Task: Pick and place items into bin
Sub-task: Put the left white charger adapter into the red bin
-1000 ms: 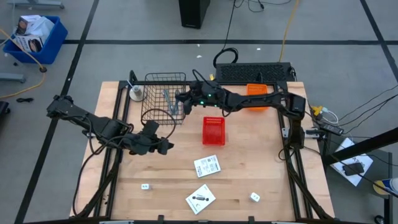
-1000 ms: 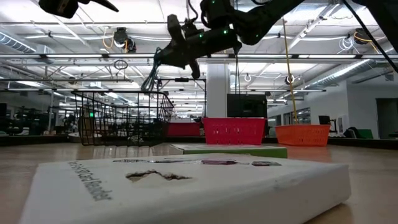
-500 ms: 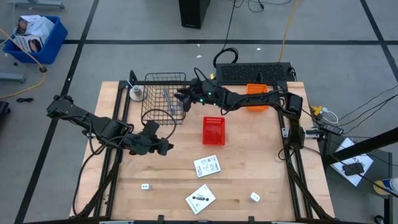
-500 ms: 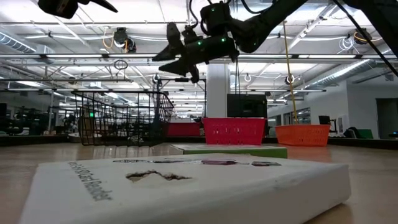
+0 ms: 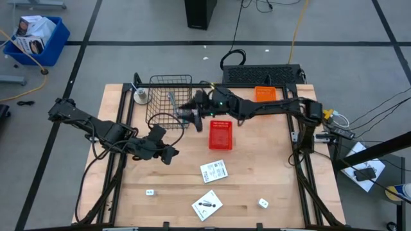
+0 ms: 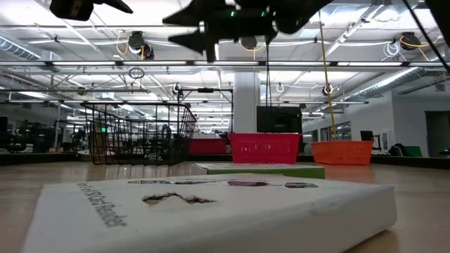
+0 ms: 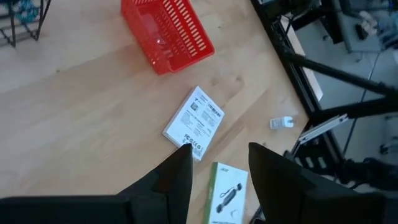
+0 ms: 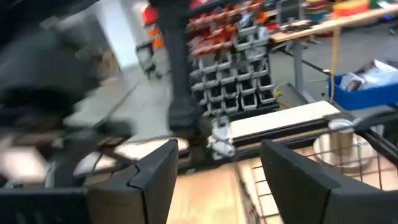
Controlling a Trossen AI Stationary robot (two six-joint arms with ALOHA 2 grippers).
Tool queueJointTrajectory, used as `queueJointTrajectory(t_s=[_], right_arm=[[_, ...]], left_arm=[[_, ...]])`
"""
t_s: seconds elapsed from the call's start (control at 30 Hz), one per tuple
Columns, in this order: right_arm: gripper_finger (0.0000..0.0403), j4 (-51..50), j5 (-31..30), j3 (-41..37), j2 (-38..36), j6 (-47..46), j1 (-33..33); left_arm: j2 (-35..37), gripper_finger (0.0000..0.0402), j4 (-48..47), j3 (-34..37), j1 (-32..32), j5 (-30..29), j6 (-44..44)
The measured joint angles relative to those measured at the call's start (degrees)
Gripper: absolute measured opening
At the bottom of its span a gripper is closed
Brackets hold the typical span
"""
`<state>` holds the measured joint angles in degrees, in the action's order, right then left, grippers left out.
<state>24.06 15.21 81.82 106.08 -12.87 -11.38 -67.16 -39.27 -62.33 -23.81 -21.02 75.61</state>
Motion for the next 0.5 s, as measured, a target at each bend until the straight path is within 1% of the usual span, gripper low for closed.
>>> queueJointTrajectory(t_s=[0.13, 0.23, 0.3, 0.43, 0.5], right_arm=[[0.0215, -13.7, 0.0, 0.0, -6.0, 1.2, 2.7], [0.0215, -24.4, -0.3, 0.0, -10.6, 1.3, 4.5], [0.0215, -30.8, -1.6, 0.0, -13.1, 1.7, 6.0], [0.0215, -38.3, -6.6, -1.8, -16.7, 3.1, 9.5], [0.0215, -39.3, -9.2, -4.0, -17.9, 2.8, 10.9]], left_arm=[[0.0, 0.0161, 0.0, 0.0, 0.0, 0.7, -2.4], [-0.1, 0.0161, -0.8, 0.0, 0.0, 5.2, -5.3], [-0.1, 0.0161, -2.5, 0.0, -0.2, 8.7, -6.5], [-0.3, 0.0161, -5.2, 0.0, -3.4, 15.8, -8.1], [-1.1, 0.0161, -5.8, 0.0, -6.2, 16.6, -9.2]])
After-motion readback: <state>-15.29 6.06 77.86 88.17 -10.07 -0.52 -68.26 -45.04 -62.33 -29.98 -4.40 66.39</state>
